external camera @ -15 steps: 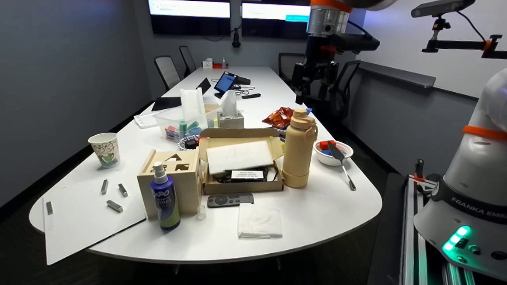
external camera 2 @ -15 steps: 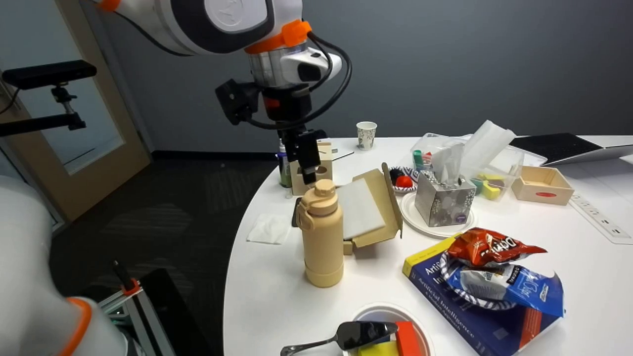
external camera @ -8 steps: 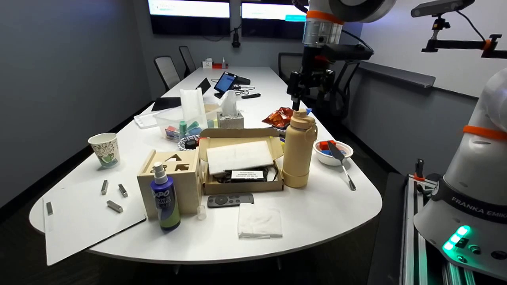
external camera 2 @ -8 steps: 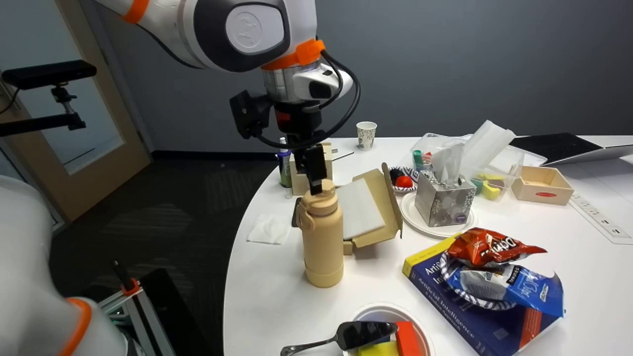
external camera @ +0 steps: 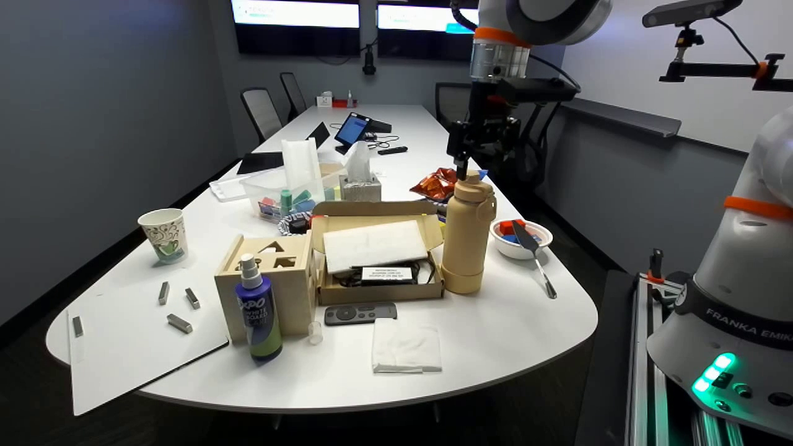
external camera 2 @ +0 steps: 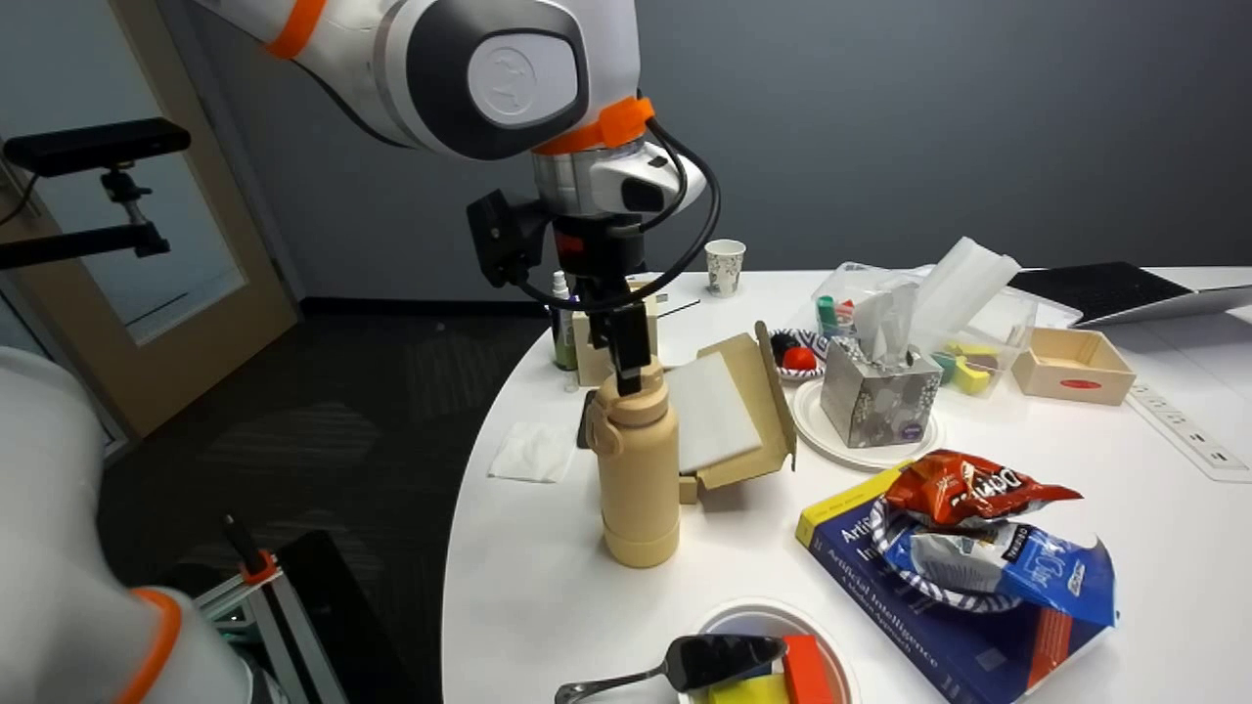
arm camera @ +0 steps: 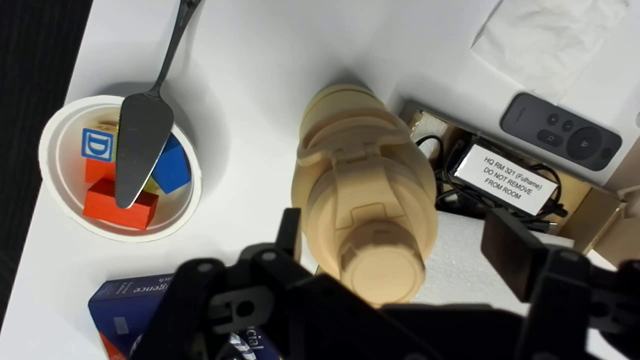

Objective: Rotate the lid on the beige bottle.

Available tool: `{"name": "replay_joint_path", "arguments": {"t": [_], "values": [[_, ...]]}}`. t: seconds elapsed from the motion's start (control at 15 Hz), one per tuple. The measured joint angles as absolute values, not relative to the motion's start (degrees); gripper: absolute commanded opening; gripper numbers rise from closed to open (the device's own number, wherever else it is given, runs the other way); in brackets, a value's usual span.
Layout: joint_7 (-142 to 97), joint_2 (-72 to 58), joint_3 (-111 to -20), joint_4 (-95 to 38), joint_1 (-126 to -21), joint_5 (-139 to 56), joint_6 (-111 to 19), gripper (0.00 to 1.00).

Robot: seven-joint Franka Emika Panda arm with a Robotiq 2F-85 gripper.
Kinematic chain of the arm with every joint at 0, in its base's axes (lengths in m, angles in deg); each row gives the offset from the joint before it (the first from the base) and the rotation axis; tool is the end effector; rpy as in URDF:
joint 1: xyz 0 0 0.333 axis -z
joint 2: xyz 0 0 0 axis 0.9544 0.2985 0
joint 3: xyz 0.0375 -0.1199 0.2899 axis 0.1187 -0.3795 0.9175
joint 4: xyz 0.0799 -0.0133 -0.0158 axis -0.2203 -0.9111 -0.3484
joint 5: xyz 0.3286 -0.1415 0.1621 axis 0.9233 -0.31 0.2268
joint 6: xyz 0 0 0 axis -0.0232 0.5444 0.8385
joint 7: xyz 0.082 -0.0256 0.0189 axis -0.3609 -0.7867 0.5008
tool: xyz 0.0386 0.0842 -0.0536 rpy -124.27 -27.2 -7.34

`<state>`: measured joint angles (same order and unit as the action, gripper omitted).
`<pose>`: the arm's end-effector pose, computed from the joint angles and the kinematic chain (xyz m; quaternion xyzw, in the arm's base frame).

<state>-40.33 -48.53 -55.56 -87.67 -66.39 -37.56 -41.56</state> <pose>0.3919 -0.0053 0.3880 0.9768 -0.2118 0.0311 0.0089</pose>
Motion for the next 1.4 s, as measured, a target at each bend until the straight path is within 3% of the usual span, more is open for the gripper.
{"name": "replay_joint_path", "arguments": {"t": [0.47,0.67,1.2,1.4], "values": [[-40.8,-47.0,-55.7,-87.5,-66.4,-37.6,-43.2,0.95],[-40.8,-46.1,-56.2,-87.3,-66.3,-37.6,-44.5,0.91],[-40.8,-45.4,-56.9,-86.9,-66.0,-37.6,-46.3,0.26],[-40.8,-45.4,-56.9,-86.8,-65.8,-37.7,-46.3,0.21]]}}
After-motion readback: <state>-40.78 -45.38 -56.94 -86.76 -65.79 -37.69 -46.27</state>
